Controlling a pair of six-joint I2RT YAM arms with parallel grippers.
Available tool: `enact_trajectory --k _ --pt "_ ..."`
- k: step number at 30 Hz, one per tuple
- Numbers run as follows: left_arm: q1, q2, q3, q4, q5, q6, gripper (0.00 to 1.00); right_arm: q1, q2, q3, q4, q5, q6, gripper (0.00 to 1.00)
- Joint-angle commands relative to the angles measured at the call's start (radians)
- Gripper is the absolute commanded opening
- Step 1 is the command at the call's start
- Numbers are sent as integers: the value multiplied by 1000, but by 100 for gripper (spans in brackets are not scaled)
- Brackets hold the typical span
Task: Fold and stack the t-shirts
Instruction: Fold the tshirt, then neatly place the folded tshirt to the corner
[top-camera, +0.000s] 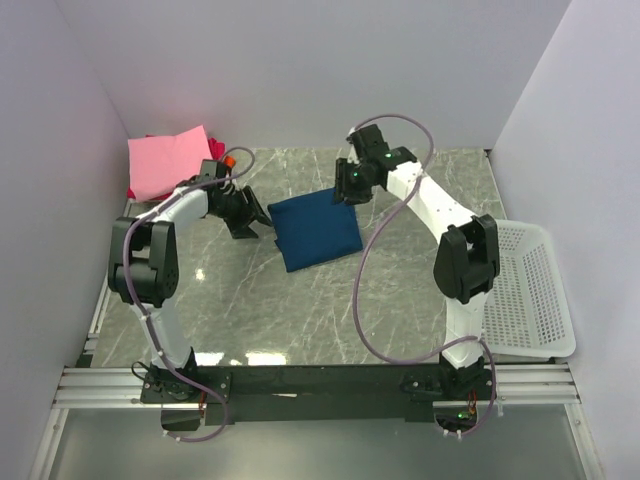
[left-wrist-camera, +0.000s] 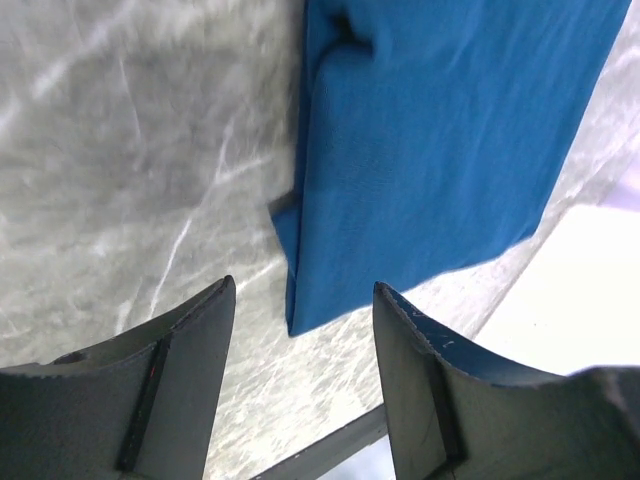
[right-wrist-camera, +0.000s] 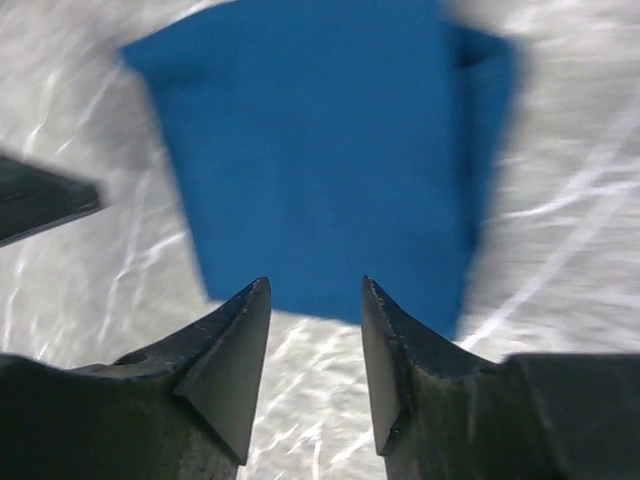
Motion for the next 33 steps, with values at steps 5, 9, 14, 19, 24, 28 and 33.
enact_trajectory --k 5,9,14,19,24,28,33 --pt "-7 -95 -150 207 125 -13 63 37 -17 -117 90 -115 12 44" --pt "-15 -95 -192 259 159 -13 64 37 18 -156 64 -84 22 41" --pt "-28 -66 -216 337 207 -22 64 9 43 -235 60 -38 55 41" --pt "-38 -14 -197 333 173 -19 66 0 66 -268 76 -29 59 41" --pt "-39 22 -174 330 139 -22 68 -8 101 -281 71 -2 53 41" --pt "-41 34 -183 353 121 -36 69 -17 113 -292 64 17 53 41" --pt "-44 39 -258 494 153 -77 69 -20 116 -289 50 9 44 41"
